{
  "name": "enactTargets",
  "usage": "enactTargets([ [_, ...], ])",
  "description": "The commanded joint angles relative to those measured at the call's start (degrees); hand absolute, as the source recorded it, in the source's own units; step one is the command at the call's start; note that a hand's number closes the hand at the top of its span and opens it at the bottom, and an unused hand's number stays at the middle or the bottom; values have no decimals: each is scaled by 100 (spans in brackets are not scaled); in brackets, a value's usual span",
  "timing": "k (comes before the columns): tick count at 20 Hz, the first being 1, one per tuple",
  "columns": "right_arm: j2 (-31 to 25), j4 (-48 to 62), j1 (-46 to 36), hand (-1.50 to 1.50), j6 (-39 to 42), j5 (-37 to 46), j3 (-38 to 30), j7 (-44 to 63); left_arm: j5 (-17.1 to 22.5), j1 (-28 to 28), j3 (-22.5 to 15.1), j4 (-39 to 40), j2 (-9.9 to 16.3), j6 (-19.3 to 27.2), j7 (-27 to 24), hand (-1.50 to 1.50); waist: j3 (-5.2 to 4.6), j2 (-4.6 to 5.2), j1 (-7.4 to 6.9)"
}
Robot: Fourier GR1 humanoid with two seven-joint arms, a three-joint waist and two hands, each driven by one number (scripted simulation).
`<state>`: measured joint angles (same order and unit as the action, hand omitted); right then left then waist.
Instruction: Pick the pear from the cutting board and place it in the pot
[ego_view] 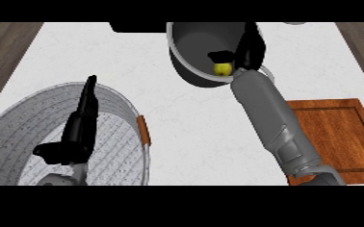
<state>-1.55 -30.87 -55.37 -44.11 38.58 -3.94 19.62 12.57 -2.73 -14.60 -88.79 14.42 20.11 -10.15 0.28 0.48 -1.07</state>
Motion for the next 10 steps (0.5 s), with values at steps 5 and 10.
enactTargets([
  [5, -207, -662, 570, -150, -167, -1460, -1047, -1674, 32, 339, -50, 43, -134, -228, -308, 0, -23, -13, 0],
  [10, -662, -603, 957, -150, 83, -2122, -1582, -2912, -87, 240, -48, -379, -50, -55, 256, 0, -16, -1, -34],
])
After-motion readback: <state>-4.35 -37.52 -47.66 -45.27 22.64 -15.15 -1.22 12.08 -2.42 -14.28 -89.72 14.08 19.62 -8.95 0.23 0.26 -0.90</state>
